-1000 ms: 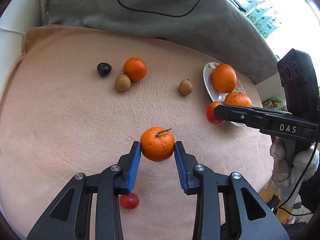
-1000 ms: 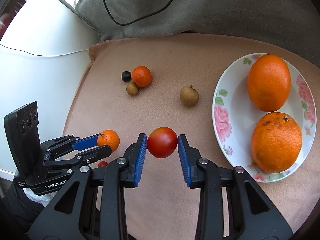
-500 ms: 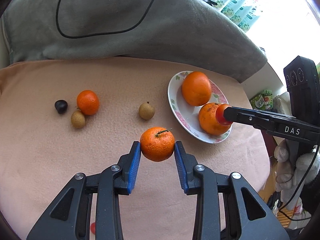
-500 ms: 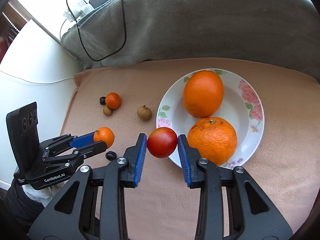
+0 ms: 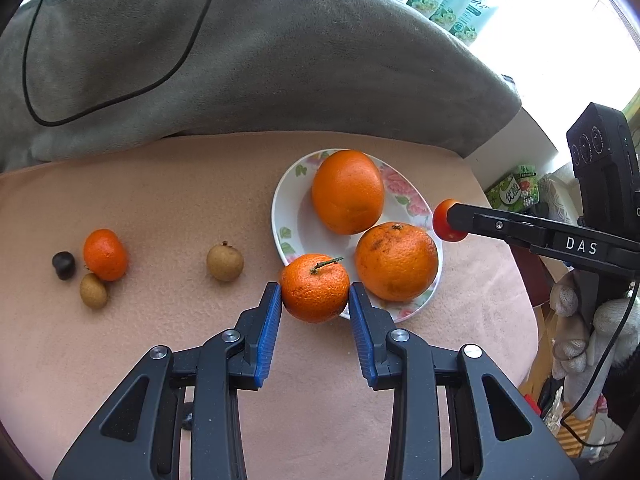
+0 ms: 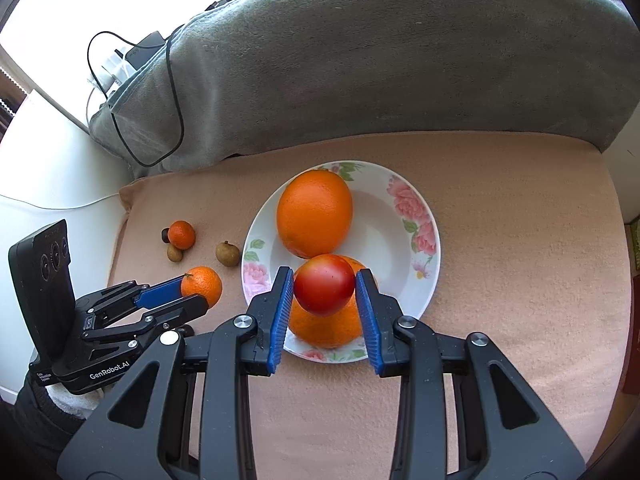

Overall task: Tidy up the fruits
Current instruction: 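Carry the tangerine and tomato over the plate with both grippers, then open both grippers to drop the tangerine and tomato into the plate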

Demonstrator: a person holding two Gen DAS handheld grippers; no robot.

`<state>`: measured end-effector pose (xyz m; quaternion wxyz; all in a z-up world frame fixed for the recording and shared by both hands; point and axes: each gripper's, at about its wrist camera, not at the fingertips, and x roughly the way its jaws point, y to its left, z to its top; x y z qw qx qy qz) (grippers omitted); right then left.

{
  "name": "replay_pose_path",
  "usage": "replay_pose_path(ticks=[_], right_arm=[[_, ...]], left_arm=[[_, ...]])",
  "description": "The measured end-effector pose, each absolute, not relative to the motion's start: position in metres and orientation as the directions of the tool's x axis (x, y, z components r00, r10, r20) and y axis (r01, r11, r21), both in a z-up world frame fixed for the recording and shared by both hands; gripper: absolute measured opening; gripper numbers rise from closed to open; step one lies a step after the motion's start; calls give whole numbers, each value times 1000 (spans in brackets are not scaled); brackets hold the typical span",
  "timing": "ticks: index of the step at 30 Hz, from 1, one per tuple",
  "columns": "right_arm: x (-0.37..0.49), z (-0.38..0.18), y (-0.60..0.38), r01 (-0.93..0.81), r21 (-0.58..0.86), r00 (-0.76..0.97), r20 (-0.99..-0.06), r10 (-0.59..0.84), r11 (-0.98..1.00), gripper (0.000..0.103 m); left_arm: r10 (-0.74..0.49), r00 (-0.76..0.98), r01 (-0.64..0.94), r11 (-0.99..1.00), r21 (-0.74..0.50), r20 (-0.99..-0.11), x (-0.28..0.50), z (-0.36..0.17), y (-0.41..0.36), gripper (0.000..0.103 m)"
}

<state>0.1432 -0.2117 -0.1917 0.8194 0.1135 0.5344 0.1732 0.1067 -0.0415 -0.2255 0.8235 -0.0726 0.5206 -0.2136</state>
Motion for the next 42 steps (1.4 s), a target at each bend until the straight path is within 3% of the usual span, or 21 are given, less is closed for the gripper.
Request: replay_pose_path(ticks=[35, 37, 38, 39, 42], right_arm=[[167, -218, -224, -133, 341, 338, -867, 366, 931, 35], [168, -217, -223, -131, 335, 343, -868, 360, 933, 47], [168, -216, -224, -129, 331, 349, -867, 355, 935, 59], [167, -214, -224, -127, 330, 357, -865, 354, 935, 64], [168, -211, -224, -120, 320, 369, -864, 342, 940, 69]], left_arm=[[-415, 360, 305, 899, -315, -835, 125, -221, -67, 34], [-411, 365, 308, 900, -308, -836, 124, -219, -66, 34], [-410, 366, 309, 900, -306, -836, 124, -218, -66, 39], [-409, 368, 310, 900, -305, -835, 124, -217, -65, 44], [-406, 372, 309, 902, -302, -835, 123, -215, -64, 47]])
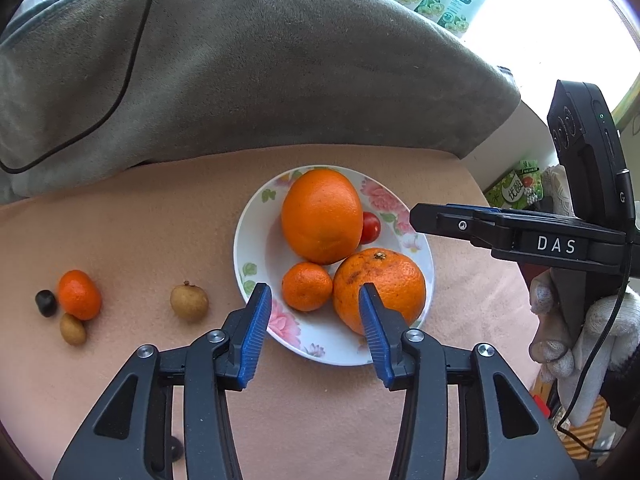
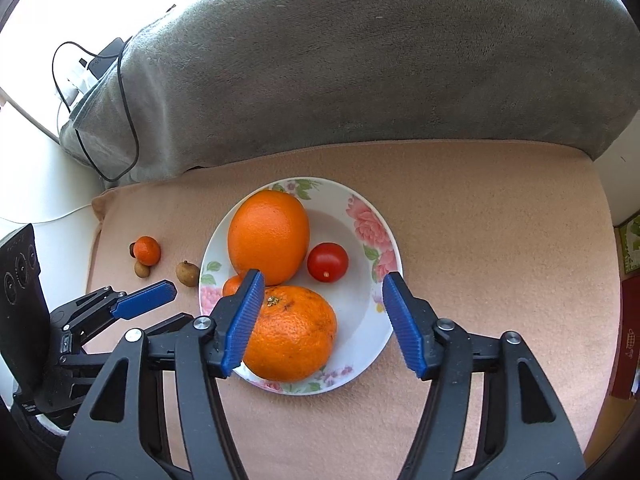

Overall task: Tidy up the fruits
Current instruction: 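Open both grippers to drop the tangerine and tomato into the plate, then move the right gripper to the small tangerine while the left gripper approaches a cherry tomato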

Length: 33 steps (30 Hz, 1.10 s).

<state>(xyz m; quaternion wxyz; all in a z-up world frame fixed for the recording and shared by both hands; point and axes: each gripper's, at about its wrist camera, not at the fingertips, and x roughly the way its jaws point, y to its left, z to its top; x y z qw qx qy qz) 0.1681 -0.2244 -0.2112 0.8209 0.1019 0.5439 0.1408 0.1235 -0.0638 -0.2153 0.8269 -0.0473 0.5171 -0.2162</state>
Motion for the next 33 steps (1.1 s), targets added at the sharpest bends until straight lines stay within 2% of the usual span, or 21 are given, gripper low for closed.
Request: replay_pose_path(ticks=[2, 9, 21, 33], right_arm=[[168, -209, -225, -115, 312, 381, -863, 332, 943, 74], [170, -205, -218, -114, 254, 384, -880, 279, 960, 74], [168, -200, -200, -144, 243, 373, -884, 280, 959, 74], [155, -187, -174, -196, 281, 416, -844, 339, 940, 74]], left_arm=[[-404, 376, 302, 904, -302, -834, 123, -214, -63, 60], [-386, 395, 295, 913, -283, -834, 119, -211, -59, 65], [-341, 443, 225, 937, -266, -829, 100, -201, -19, 65], [-230, 450, 54, 972, -231, -863, 57, -203, 61, 65]])
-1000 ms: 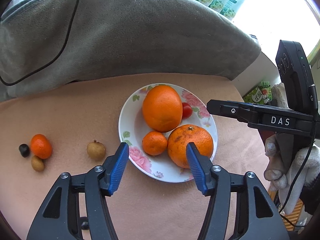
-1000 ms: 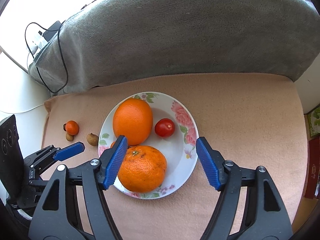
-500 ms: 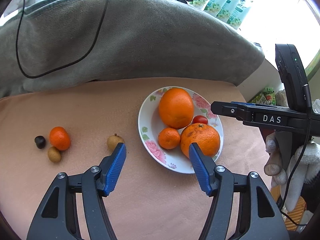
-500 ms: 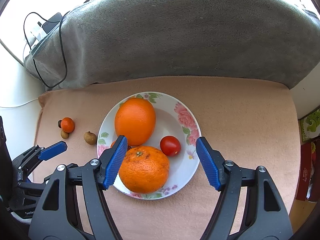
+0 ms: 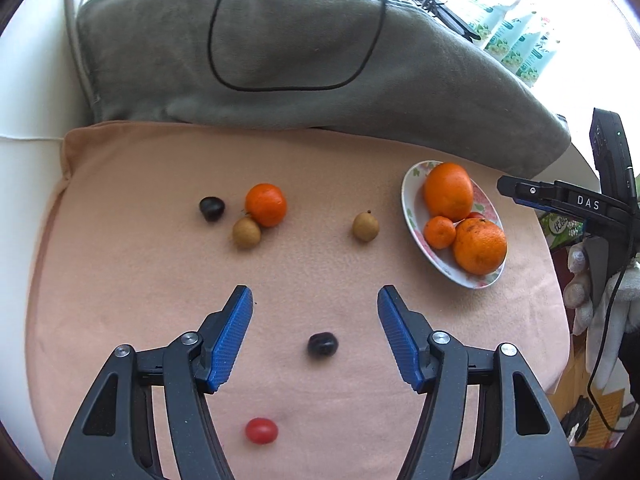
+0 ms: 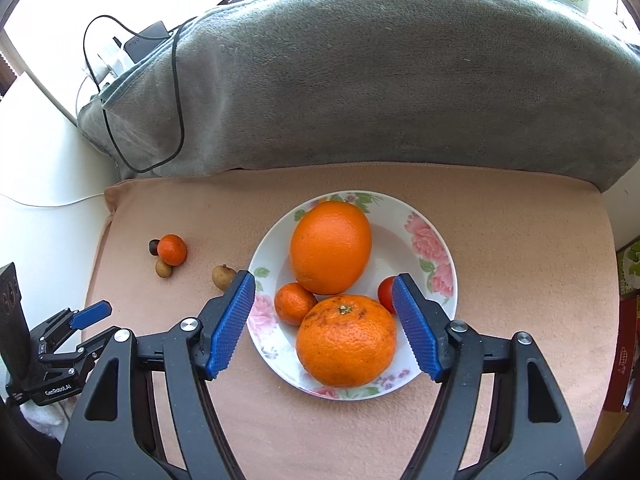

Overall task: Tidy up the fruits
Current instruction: 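Move the right gripper to the small tangerine while the left gripper approaches a cherry tomato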

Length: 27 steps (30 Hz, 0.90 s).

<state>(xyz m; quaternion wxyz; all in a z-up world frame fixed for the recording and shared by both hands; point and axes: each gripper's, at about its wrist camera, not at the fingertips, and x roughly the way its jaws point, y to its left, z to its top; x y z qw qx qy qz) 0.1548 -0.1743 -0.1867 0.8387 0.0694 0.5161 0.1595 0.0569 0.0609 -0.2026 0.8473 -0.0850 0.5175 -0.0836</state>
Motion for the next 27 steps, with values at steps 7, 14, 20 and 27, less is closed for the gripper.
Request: replay_pose_path(ticks=[7, 14, 20, 27], right_arm=[[148, -175, -144, -271, 275, 417, -830, 370, 922, 74], [143, -173, -109, -339, 253, 381, -844, 378, 906, 74], [145, -176, -72, -400, 254, 324, -860, 395, 881, 74], [153, -181, -33, -458, 276, 282, -856, 433, 845, 74]], left_arm=[[-155, 465, -97, 970, -224, -872, 17, -201, 122, 65], [-122, 458, -164, 962, -218, -880, -17, -205, 148, 65], [-137, 472, -179, 952, -247, -871, -33, -208, 150, 65], [-178, 472, -146, 950, -276, -863, -44, -214, 139, 61]])
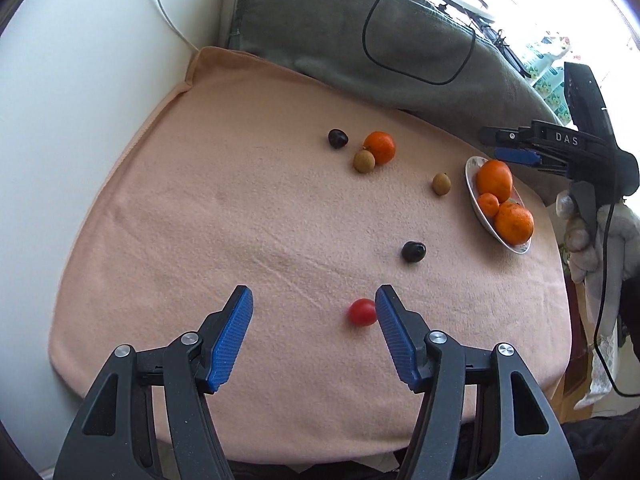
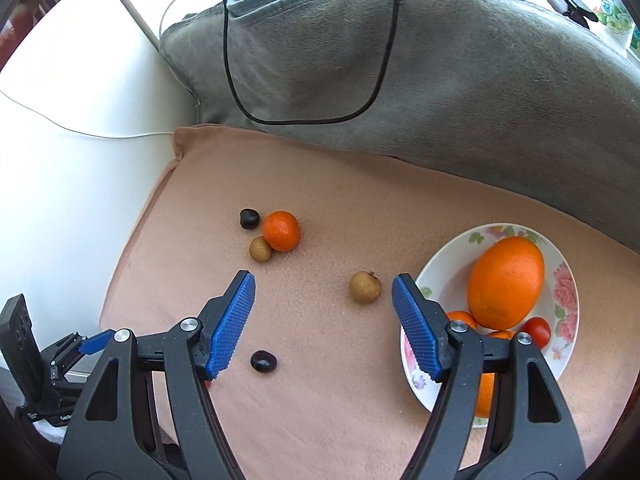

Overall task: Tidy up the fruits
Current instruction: 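Move the right gripper to the small tangerine while the left gripper approaches a cherry tomato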

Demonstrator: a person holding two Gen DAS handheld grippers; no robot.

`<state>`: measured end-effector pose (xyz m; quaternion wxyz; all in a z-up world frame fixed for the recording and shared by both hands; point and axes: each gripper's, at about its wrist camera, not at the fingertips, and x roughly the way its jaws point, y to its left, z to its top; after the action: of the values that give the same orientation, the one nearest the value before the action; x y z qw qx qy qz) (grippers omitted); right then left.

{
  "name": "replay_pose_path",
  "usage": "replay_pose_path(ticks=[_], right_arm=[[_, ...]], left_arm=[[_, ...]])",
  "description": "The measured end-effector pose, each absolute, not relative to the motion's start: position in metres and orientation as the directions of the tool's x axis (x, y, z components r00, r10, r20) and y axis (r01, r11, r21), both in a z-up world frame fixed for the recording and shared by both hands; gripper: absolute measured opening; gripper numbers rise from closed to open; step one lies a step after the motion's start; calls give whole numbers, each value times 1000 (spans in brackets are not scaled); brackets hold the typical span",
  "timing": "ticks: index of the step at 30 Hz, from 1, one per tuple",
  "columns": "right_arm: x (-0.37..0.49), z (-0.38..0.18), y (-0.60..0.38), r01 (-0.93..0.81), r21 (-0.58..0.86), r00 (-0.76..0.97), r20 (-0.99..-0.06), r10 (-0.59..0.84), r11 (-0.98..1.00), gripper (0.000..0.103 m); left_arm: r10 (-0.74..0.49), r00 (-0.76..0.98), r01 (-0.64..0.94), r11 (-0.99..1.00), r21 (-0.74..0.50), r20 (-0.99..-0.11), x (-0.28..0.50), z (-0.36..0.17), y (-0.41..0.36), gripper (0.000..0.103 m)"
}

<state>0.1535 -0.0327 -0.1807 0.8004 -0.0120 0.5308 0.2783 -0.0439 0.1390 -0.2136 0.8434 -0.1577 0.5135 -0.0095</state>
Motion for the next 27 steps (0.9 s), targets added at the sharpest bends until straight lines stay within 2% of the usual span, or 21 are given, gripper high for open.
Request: replay_pose_path(ticks=[6, 11, 14, 19, 23, 27], right_arm=[[167, -197, -9, -483, 287, 233, -869, 437, 827, 69], [178, -213, 11, -493, 296, 198, -878, 436, 818, 65], [184, -222, 19, -487, 312, 177, -879, 442, 816, 62], [194, -237, 36, -488, 316, 154, -887, 436, 814, 55], [201, -246, 47, -492, 312, 139, -893, 427, 812, 53], [204, -254, 57, -501, 300, 127, -902, 412, 811, 48]], left_arm=[[-231, 436, -94, 950, -299, -870, -45, -228, 118, 54], [-255, 407, -63, 950, -305, -877, -41, -240, 105, 52], [-267, 391, -51, 949, -311, -881, -38, -247, 100, 47], [-279, 372, -45, 947, -317, -885, -34, -256, 96, 46], [-285, 365, -50, 945, -324, -886, -33, -260, 98, 44], [-288, 361, -50, 944, -327, -887, -33, -261, 100, 40]])
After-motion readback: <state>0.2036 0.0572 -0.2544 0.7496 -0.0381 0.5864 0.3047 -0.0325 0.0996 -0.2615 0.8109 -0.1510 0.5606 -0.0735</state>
